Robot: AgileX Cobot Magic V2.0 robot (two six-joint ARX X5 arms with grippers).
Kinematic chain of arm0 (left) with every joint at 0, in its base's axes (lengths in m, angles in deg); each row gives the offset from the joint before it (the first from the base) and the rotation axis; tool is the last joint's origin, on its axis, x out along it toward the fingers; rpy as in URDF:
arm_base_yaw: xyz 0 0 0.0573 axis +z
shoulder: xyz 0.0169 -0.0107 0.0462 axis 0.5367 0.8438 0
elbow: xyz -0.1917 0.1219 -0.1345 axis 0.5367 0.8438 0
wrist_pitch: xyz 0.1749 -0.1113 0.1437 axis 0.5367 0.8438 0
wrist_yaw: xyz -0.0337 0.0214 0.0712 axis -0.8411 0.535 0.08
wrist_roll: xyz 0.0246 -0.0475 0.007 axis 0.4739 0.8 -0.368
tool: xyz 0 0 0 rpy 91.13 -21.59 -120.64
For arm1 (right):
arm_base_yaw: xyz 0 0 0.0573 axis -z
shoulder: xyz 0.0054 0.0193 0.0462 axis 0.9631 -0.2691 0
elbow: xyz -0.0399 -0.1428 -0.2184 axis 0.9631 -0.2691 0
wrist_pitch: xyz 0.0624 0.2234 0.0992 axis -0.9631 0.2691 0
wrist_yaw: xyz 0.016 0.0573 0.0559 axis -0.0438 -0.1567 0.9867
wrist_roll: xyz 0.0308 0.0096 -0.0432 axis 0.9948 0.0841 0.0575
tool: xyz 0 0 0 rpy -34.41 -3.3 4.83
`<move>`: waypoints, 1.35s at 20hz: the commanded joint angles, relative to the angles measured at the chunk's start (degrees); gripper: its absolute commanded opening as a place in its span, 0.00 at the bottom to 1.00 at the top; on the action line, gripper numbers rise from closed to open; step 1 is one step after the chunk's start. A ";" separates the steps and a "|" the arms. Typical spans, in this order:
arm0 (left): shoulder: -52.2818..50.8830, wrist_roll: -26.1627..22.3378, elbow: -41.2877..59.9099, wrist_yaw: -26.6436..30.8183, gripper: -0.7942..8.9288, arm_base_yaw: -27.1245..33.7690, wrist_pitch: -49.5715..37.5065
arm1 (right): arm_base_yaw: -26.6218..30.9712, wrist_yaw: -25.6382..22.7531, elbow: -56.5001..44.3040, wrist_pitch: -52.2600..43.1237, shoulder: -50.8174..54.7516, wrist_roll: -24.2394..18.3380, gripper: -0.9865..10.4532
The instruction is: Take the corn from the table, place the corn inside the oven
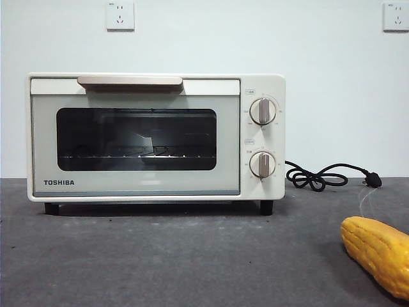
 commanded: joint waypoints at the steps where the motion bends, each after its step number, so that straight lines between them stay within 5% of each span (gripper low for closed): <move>1: 0.02 -0.66 0.42 -0.07 0.08 0.20 -0.52 | 0.02 0.15 -0.59 -0.37 0.00 0.28 0.09; 6: 0.02 -0.66 0.42 -0.09 0.08 0.20 -0.52 | 0.00 1.03 -0.59 -0.57 0.00 3.67 0.09; 13: 0.02 3.04 0.42 -0.31 0.08 0.17 -1.36 | 0.00 4.11 -0.57 -0.61 0.00 28.37 0.09; 23: 0.02 25.16 -0.76 -0.31 0.08 0.13 -6.51 | 0.00 4.50 -0.57 -0.59 0.00 30.25 0.09; 27: 0.02 29.03 -1.66 -0.63 0.08 0.13 -6.47 | 0.00 6.05 -0.52 -0.59 0.00 30.34 0.09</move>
